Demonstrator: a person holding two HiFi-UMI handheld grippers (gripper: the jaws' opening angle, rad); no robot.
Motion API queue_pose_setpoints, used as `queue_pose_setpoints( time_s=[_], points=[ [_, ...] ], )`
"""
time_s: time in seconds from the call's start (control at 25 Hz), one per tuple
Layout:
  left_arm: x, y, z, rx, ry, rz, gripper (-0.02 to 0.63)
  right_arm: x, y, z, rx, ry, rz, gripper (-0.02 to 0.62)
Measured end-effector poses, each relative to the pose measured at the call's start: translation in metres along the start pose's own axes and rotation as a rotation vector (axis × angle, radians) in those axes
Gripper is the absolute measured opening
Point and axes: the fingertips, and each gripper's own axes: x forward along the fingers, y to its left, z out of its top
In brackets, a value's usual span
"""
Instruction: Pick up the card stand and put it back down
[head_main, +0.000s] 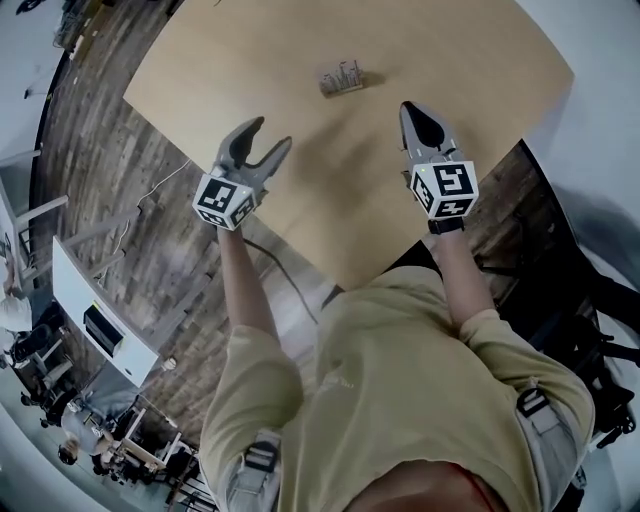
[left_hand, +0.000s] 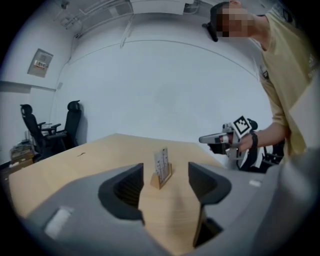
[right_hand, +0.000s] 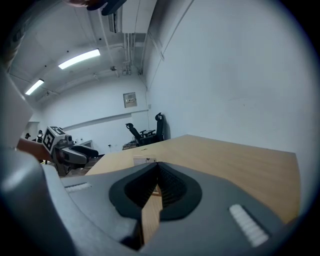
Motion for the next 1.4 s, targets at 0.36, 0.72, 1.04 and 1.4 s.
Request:
queue_pose_setpoints(
  time_s=[0.36,0.72,1.04,1.4],
  points=[
    [0.051,0.019,-0.029,-0.012,-0.006,-0.223,0.330,0.020,-0.006,-0.025,0.032,0.058,0.012,0.003],
    [0.123,0.023,-0.039,0.062,-0.047,-0.327,0.344,0.033,-0.002,-0.039,0.035,0.088,0.043,0.003],
    [0.178,0.018,-0.053,0.153,0.071,-0.411,0.304,0.040,-0.012,-0.045,0.037,0.101,0.025,0.003],
    [0.204,0.006,-0.075,0.228,0.228,-0.492,0.193,0.038,-0.019,-0.052,0.046,0.108,0.013,0.003]
  ],
)
